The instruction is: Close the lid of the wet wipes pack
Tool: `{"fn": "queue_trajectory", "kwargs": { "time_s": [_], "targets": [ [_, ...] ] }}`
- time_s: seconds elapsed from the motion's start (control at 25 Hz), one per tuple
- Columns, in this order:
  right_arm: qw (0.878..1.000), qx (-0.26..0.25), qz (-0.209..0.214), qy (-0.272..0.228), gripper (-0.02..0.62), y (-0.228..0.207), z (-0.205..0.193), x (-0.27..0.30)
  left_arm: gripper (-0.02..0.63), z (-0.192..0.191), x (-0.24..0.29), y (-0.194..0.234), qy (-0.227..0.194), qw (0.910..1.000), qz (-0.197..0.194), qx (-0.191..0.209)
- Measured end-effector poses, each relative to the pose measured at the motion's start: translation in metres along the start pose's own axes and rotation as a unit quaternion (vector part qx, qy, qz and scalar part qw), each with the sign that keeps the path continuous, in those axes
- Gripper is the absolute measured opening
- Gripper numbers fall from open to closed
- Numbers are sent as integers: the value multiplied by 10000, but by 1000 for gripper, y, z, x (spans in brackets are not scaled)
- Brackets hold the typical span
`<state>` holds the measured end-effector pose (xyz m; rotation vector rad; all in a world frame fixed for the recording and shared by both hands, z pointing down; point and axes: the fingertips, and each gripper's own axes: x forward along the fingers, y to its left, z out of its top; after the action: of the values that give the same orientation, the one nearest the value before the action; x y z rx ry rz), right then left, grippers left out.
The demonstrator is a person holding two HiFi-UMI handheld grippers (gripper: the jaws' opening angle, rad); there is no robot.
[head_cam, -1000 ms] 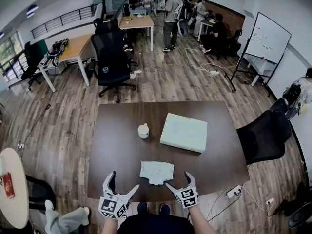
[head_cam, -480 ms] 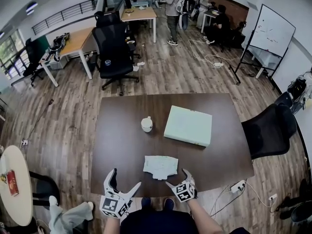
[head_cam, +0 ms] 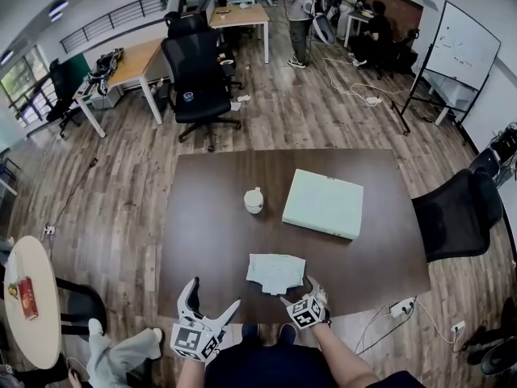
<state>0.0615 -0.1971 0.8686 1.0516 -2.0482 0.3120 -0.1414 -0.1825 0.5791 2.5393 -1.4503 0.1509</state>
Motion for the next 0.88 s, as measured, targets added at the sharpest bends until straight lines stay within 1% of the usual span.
{"fn": "queue_trajectory", "kwargs": {
  "time_s": [0.24, 0.44, 0.56, 0.88],
  "targets": [
    [9994, -280, 6, 193, 505, 9, -1, 14, 502, -5, -5, 5, 44, 10000, 70, -27],
    [9992, -279, -67, 261, 505, 6, 1, 23, 502, -6, -9, 6, 93, 9999, 96, -71],
    [9984, -461, -96, 308, 506, 6, 3, 25, 502, -7, -13, 9, 109, 9998, 103, -94],
    [9982, -573, -162, 115, 509, 4, 12, 17, 502, -10, -14, 15, 57, 9997, 158, -176]
  ]
}}
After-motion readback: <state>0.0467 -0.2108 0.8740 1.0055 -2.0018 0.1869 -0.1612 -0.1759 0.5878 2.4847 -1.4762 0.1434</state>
